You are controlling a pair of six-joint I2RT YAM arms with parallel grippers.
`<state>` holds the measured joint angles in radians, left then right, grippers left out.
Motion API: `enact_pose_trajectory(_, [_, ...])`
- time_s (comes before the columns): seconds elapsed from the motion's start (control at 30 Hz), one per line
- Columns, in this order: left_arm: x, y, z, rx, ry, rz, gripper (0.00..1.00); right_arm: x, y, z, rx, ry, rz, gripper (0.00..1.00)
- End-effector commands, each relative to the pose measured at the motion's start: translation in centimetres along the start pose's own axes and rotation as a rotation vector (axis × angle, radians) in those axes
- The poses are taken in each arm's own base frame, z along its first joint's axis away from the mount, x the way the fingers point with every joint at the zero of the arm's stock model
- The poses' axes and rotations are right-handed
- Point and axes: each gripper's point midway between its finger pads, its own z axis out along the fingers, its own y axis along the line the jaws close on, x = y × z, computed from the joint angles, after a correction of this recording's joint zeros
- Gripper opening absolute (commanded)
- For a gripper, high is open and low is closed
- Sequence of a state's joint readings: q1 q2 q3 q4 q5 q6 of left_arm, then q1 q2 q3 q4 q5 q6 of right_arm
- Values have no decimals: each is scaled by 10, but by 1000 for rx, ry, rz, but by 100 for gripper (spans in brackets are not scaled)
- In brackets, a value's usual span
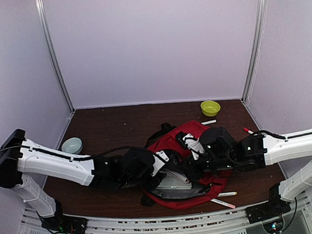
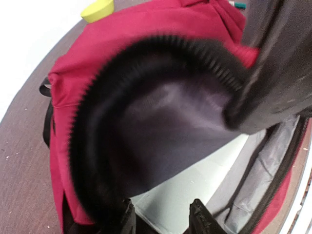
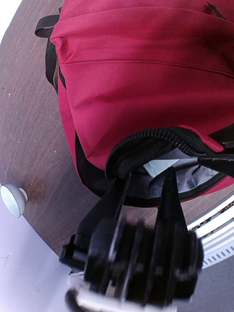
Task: Pack the student bag
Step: Pass from the right arm to the left
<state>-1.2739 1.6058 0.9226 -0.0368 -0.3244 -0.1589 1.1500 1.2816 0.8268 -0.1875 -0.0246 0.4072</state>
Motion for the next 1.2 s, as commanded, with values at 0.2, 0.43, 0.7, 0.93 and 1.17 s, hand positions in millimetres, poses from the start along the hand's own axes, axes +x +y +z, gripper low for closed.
enact_pose_trajectory(0.2, [-15,12,-50,-111,-53,-76,53,2,9,8,-33,37,9,0])
enact_pose_trajectory(0.43, [-8,22,-83,-143,-56,-24,72,19,7,20,-17,101,3,0])
enact_pose_trajectory(0.7, [-10,-15,-81,103,-112,255,78,21,10,25,1,116,-30,0])
enact_pose_trajectory(0.93, [-25,-10,-49,227,-145,237,72,23,7,11,2,93,-32,0])
enact_pose_trajectory(1.17, [-39,-9,-28,225,-156,266,60,17,3,-10,-3,22,-28,0])
